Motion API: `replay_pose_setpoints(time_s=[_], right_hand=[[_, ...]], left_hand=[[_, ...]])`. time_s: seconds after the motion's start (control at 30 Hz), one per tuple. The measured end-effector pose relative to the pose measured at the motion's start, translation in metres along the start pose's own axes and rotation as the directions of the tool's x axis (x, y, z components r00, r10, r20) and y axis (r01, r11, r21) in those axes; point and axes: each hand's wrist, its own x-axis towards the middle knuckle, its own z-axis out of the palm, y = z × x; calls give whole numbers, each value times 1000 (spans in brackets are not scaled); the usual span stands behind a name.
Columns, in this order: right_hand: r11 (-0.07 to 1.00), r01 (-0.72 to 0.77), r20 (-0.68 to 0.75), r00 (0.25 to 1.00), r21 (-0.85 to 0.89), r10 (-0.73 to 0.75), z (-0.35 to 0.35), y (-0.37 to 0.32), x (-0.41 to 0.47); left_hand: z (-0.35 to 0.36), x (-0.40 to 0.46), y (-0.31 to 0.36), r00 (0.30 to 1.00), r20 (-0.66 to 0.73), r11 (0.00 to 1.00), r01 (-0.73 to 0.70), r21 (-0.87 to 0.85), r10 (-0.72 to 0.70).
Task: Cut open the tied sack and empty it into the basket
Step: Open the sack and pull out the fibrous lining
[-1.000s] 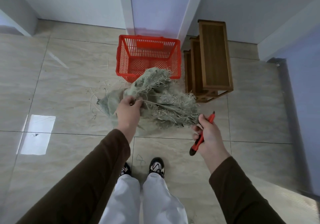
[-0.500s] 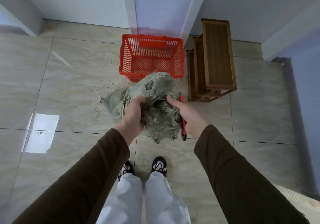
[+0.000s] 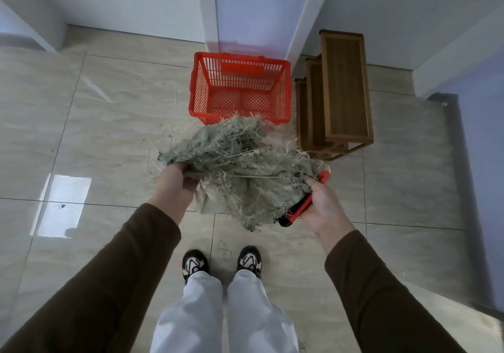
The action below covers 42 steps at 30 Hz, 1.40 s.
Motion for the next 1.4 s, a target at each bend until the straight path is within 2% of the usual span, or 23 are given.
replay_pose_setpoints(time_s=[0.07, 0.17, 0.23, 0.27, 0.33, 0.4, 0.47, 0.53, 0.6, 0.7, 0.77, 0.83, 0.87, 0.97, 1.07, 1.1, 1.17, 1.2, 1.23, 1.3, 1.33, 1.37, 1.4], right_hand=[[975, 31, 24, 999, -221, -26, -5, -8, -2], [759, 113, 129, 991, -641, -38, -14, -21, -8], [686, 172, 196, 980, -707, -44, -16, -31, -15], [655, 241, 193, 970, -716, -145, -16, -35, -18], [491, 443, 173, 848, -750, -500, -9, -39, -22], [278, 609, 326, 691, -743, -645, 14, -33, -23], [96, 649, 525, 684, -754, -506, 44, -16, -17], [28, 570, 536, 787, -821, -305, 67, 0, -6], [99, 494, 461, 855, -864, -239, 76, 6, 4], [196, 474, 384, 847, -858, -367, 66, -3, 13], [419, 450, 268, 865, -789, -423, 54, -15, 15], [736, 369, 107, 920, -567, -378, 46, -31, 12], [812, 351, 68, 930, -466, -362, 41, -39, 10], [831, 390, 51, 913, -397, -404, 32, -52, 7], [903, 354, 48, 934, -242, -353, 34, -59, -1], [928, 327, 60, 945, -179, -322, 34, -60, -2], [947, 288, 120, 955, -141, -272, 35, -59, -5], [945, 283, 158, 953, -165, -258, 36, -57, -6], [936, 291, 195, 948, -199, -253, 37, -55, -7], [909, 325, 275, 928, -260, -253, 39, -50, -10], [894, 343, 311, 917, -287, -252, 40, -48, -12], [883, 356, 342, 907, -305, -247, 40, -47, -15], [880, 360, 377, 896, -311, -234, 41, -46, -18]], left_hand=[[7, -6, 6, 995, 92, 999, 42, 21, -44], [14, -17, 10, 963, 254, 988, 48, 147, -84], [18, -26, 11, 936, 328, 979, 69, 192, -130], [20, -29, 10, 930, 336, 977, 82, 199, -147], [24, -34, 9, 925, 345, 976, 91, 198, -156], [26, -37, 6, 919, 357, 974, 96, 207, -166], [28, -41, 2, 906, 385, 969, 94, 229, -178], [30, -43, -1, 883, 428, 966, 94, 241, -192], [28, -43, 2, 890, 423, 974, 86, 209, -169], [17, -31, 16, 958, 277, 996, 50, 76, -70], [6, -20, 27, 981, 189, 999, 37, 23, -41], [-4, -12, 33, 988, 143, 999, 49, 6, -49], [-8, -9, 34, 990, 133, 999, 53, 7, -53], [-17, -3, 35, 992, 118, 999, 50, 5, -50], [-24, 5, 36, 998, 55, 999, 31, -14, -30], [-25, 6, 37, 999, 23, 1000, 21, 18, -22], [-24, 4, 37, 991, -82, 966, -80, 248, 104], [-24, 4, 35, 961, -127, 890, -171, 422, 245], [-23, 4, 32, 885, -139, 754, -285, 591, 444], [-9, -7, 23, 652, 89, 384, -545, 745, 753], [3, -13, 16, 571, 265, 214, -635, 742, 777], [18, -15, 10, 544, 422, 74, -671, 737, 725], [32, -13, 3, 564, 524, -43, -653, 756, 639]])
